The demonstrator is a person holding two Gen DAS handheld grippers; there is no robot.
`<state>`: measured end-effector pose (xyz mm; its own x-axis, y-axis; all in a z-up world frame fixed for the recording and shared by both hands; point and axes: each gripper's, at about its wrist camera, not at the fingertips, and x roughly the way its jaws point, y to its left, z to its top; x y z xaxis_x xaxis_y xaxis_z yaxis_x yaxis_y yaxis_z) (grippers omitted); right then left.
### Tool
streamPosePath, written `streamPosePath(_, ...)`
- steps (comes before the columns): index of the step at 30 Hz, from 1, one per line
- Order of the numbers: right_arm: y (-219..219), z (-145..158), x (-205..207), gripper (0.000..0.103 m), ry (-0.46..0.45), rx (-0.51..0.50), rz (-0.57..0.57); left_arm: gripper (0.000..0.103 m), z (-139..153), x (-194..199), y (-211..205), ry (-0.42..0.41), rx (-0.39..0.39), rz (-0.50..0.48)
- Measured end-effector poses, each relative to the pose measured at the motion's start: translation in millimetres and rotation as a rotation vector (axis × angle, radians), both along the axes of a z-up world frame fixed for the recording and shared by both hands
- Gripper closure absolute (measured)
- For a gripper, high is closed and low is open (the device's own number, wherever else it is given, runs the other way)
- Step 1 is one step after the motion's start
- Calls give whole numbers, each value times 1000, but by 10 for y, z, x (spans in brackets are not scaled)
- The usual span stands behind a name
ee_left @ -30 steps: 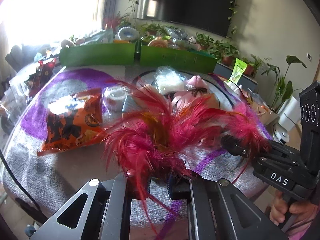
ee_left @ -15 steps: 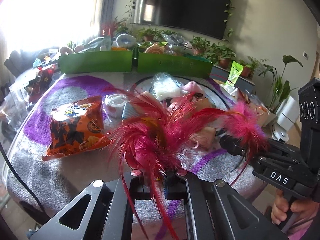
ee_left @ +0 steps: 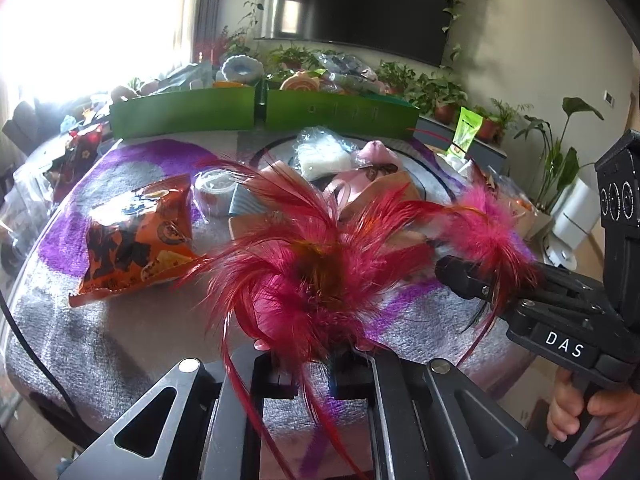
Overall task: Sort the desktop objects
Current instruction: 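Lift and carry both feather clips over to the green boxes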
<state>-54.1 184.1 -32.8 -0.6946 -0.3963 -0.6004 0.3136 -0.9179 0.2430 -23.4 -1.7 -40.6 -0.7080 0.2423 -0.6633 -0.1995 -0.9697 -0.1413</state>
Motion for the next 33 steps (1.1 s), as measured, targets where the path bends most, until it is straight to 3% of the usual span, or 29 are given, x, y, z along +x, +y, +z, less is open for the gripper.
streamPosePath(5, -7, -8, 7, 76, -4, -6, 2, 97, -70, -12, 11, -52, -4, 5)
streamPosePath(16, 17, 35, 14, 76, 7, -16, -4, 97, 27, 1, -3, 0, -7, 4)
streamPosePath(24, 11, 278, -4, 76, 66, -23, 14, 97, 282, -21, -17, 79, -39, 7)
streamPosePath(33, -112, 556, -27, 76, 157, -11, 48, 97, 418, -164, -77, 103, -31, 31)
